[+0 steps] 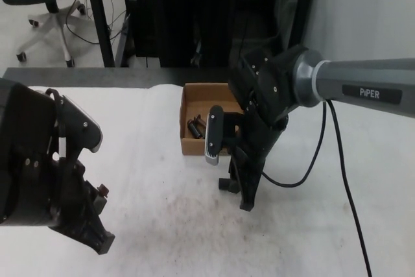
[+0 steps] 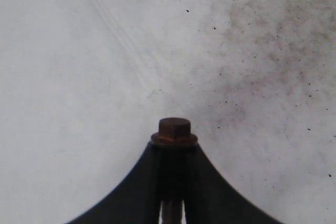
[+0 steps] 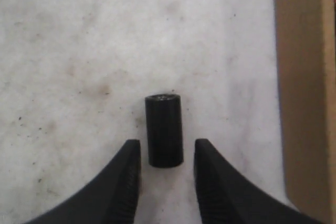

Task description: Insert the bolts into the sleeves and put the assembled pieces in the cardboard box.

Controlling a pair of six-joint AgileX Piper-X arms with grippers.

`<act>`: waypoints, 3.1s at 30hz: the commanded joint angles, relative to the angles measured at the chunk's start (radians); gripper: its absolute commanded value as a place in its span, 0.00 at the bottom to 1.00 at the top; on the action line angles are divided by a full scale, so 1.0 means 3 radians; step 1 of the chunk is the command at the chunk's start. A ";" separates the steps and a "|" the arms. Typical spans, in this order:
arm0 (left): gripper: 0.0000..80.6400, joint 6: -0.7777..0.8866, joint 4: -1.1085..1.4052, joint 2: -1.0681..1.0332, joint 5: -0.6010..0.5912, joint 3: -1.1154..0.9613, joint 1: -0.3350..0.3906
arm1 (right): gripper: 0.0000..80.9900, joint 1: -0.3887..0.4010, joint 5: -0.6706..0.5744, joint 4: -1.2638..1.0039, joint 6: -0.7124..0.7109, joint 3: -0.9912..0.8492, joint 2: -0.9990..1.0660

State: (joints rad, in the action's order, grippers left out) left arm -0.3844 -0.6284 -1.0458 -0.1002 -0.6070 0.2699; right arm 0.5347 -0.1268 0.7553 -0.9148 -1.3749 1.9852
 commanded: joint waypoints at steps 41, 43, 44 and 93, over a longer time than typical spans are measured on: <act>0.00 -0.0015 0.0049 0.0042 0.0033 -0.0005 0.0011 | 0.41 0.0109 0.0125 -0.0192 0.0005 -0.0027 0.0130; 0.00 -0.0015 0.0049 0.0042 0.0033 -0.0005 0.0011 | 0.41 0.0102 0.0167 -0.0155 0.0005 -0.0027 0.0130; 0.00 -0.0015 0.0049 0.0042 0.0033 -0.0005 0.0011 | 0.41 0.0102 0.0167 -0.0142 0.0005 -0.0027 0.0130; 0.00 0.2602 0.4135 0.0962 -0.1316 0.0677 0.0011 | 0.01 -0.0378 -0.2677 -0.0947 0.2053 0.0968 -0.1797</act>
State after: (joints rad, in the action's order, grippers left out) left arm 0.2775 0.4528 -0.7413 -0.4768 -0.4349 0.2699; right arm 0.4176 -0.8499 0.5494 -0.3202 -1.1757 1.5535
